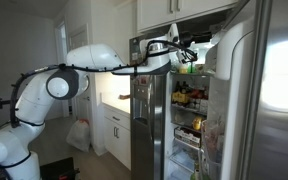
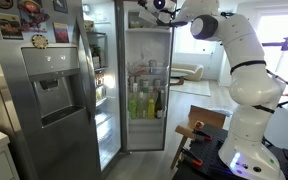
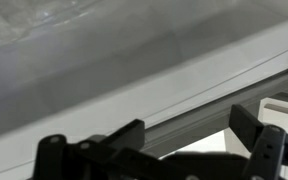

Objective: Close the top compartment of the refrigerator door

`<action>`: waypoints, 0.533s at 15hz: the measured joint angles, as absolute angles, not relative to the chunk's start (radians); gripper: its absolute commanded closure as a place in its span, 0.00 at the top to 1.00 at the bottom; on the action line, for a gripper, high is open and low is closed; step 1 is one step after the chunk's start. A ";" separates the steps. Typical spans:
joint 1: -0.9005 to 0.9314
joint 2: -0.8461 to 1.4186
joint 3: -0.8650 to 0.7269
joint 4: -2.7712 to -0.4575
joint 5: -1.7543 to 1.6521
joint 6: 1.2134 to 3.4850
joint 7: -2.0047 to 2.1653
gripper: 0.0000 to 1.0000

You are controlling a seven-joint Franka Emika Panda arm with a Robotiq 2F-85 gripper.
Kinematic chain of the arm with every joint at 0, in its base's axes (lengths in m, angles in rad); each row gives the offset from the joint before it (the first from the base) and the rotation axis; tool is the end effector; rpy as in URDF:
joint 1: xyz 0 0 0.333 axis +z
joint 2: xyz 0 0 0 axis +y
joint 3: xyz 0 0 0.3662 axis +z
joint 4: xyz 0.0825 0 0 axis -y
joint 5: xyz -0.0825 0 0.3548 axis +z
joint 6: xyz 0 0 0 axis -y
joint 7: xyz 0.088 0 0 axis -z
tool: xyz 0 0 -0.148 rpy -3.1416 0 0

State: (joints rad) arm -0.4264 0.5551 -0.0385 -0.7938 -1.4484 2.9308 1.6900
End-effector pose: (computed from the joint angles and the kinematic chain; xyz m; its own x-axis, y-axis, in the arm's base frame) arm 0.6995 -0.2742 0.8008 -0.3100 -0.0893 0.9465 -0.5579 -0.7890 -0.2572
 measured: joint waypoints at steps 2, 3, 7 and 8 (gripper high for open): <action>-0.425 0.555 -0.030 -0.791 -1.433 2.935 1.689 1.00; -0.424 0.555 -0.024 -0.789 -1.424 2.938 1.686 1.00; -0.424 0.548 0.002 -0.788 -1.393 2.943 1.670 1.00; -0.424 0.547 0.005 -0.788 -1.390 2.943 1.670 1.00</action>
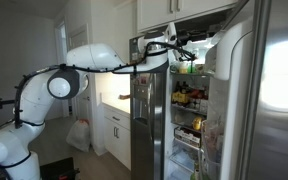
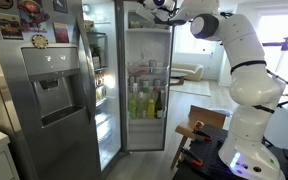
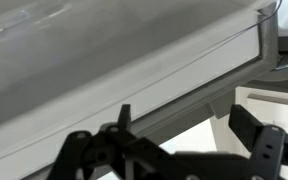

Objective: Close the top compartment of the refrigerator door

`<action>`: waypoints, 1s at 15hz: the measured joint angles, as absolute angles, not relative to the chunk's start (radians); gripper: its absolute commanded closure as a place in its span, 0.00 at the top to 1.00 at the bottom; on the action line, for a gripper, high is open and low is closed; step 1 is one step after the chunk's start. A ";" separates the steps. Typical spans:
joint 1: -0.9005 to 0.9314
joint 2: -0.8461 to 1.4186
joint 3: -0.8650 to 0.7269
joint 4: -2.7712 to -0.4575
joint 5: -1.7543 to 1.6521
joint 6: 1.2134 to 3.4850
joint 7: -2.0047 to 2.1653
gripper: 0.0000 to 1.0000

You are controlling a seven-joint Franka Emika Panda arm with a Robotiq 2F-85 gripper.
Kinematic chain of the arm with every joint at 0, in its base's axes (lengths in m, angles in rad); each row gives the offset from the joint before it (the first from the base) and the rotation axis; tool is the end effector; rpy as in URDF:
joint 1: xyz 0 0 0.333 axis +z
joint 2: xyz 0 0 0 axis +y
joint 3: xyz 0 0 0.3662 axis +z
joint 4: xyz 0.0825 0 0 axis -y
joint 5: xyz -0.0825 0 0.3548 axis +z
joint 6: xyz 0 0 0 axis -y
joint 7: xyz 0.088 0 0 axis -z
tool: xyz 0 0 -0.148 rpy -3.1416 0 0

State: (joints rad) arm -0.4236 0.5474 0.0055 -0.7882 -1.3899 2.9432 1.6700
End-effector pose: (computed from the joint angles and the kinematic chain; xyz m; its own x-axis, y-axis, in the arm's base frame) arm 0.7005 -0.2519 0.8137 -0.3348 -0.1544 0.9296 -0.4989 -0.8079 -0.3138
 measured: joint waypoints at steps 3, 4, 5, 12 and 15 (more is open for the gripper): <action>-0.425 0.546 0.007 -0.787 -1.387 2.943 1.669 1.00; -0.426 0.546 0.007 -0.785 -1.387 2.940 1.669 1.00; -0.426 0.546 0.004 -0.780 -1.387 2.933 1.669 1.00; -0.408 0.546 -0.025 -0.723 -1.434 2.779 1.607 1.00; -0.401 0.548 -0.021 -0.727 -1.426 2.718 1.503 1.00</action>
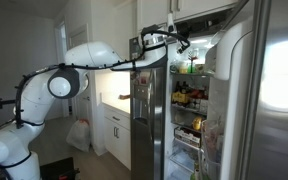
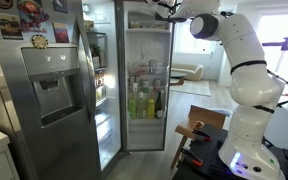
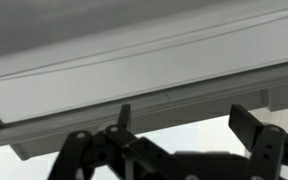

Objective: Close the top compartment of the refrigerator door

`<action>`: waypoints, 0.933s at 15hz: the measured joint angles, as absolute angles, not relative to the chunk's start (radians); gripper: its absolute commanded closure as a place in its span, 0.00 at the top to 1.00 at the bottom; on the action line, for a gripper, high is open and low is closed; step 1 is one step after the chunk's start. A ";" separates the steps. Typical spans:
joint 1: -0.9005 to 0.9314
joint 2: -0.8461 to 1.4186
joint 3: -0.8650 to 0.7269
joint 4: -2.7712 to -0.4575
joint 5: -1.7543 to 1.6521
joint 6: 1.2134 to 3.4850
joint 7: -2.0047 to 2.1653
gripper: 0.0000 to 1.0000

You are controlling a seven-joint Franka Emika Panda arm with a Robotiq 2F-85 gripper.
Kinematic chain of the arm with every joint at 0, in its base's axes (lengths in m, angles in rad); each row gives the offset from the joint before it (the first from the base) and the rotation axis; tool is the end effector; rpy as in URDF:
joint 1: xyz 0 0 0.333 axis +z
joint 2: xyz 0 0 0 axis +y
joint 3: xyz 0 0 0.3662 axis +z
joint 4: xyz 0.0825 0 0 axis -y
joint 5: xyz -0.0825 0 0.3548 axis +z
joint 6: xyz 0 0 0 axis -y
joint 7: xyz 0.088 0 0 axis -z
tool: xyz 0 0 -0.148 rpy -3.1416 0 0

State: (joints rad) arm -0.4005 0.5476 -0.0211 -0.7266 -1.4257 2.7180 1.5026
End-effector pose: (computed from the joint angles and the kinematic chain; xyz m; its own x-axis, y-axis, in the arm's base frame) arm 0.6853 -0.2778 0.8378 -0.2710 0.0415 0.9617 -0.7117 -0.6813 -0.1712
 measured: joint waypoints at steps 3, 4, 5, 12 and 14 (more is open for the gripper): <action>-0.401 0.558 -0.010 -0.734 -1.390 2.695 1.391 0.72; -0.401 0.563 -0.007 -0.734 -1.378 2.690 1.362 0.69; -0.401 0.568 -0.006 -0.734 -1.367 2.689 1.339 0.63; -0.401 0.585 -0.005 -0.730 -1.328 2.678 1.275 0.07; -0.401 0.585 -0.005 -0.729 -1.322 2.676 1.264 0.00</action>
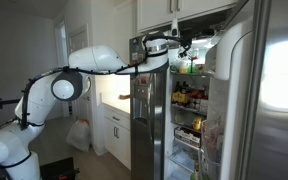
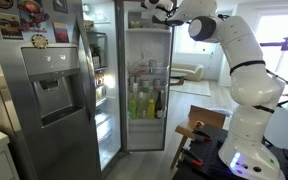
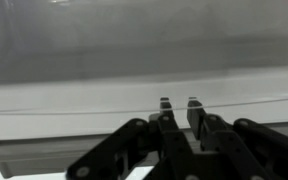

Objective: Close the top compartment of the refrigerator door

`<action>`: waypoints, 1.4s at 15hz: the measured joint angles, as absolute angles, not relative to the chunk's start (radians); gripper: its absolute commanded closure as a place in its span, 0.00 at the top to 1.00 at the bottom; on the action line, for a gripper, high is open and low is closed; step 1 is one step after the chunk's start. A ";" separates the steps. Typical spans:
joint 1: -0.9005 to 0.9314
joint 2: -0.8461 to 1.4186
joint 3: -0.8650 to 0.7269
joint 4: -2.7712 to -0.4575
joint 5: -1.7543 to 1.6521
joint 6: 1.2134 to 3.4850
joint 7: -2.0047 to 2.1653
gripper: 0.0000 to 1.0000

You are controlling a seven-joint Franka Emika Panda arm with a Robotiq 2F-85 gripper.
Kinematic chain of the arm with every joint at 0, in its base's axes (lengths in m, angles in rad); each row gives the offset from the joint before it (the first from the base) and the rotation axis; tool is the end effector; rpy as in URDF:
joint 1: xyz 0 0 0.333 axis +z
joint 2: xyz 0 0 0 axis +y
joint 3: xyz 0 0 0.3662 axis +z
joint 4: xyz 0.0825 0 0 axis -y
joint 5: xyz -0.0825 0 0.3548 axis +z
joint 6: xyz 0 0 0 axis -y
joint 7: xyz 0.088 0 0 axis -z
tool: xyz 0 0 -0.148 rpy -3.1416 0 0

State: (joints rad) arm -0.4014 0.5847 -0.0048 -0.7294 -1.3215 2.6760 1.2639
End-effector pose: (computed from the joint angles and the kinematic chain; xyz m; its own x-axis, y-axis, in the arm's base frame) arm 0.7022 -0.2871 0.8092 -0.0991 0.0741 0.9923 -0.7547 -0.6556 -0.0264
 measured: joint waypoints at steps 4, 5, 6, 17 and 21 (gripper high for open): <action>-0.406 0.585 0.028 -0.732 -1.243 2.669 1.161 0.00; -0.409 0.585 0.045 -0.733 -1.211 2.667 1.121 0.00; -0.410 0.585 0.060 -0.733 -1.182 2.661 1.083 0.00; -0.422 0.566 0.178 -0.726 -0.942 2.489 0.788 0.00; -0.422 0.557 0.207 -0.714 -0.875 2.398 0.717 0.00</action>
